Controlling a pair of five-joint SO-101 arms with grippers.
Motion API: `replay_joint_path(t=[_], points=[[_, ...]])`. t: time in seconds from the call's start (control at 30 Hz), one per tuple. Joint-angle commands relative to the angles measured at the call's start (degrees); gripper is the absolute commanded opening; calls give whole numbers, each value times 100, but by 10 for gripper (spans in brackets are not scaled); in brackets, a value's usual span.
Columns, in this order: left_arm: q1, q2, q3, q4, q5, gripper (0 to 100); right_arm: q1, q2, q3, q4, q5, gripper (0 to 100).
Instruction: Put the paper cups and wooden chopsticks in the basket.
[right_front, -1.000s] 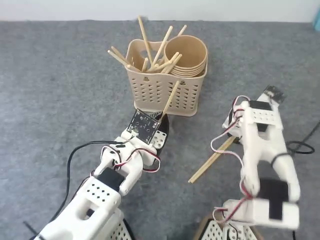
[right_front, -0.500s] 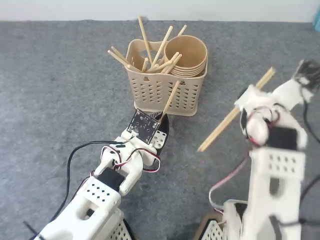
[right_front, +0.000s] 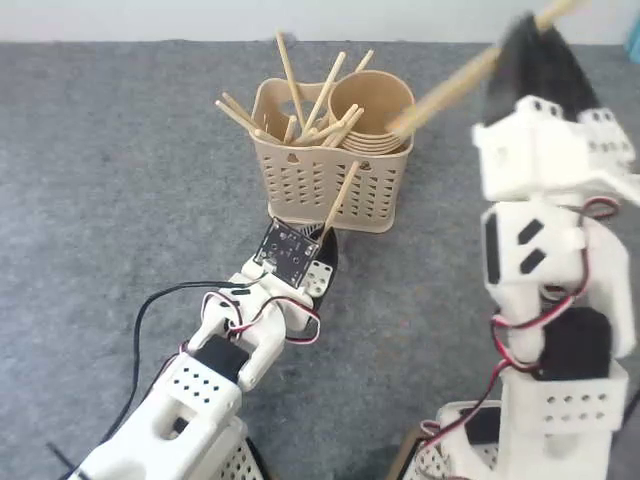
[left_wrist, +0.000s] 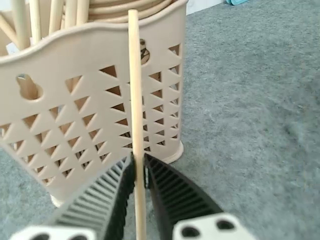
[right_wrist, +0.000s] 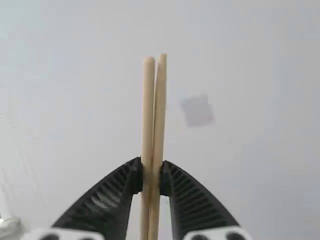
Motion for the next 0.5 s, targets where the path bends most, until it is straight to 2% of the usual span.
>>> replay_joint_path(t=[0.0, 0.13, 0.47], points=[[-132, -158, -22, -334, -53, 12, -884, 488, -545, -901, 747, 9], [-132, -158, 92, -510, -211, 12, -1560, 1525, -1046, -927, 1600, 9], [-105, -158, 92, -519, -404, 12, -1613, 3793, -1864, -963, 1697, 9]])
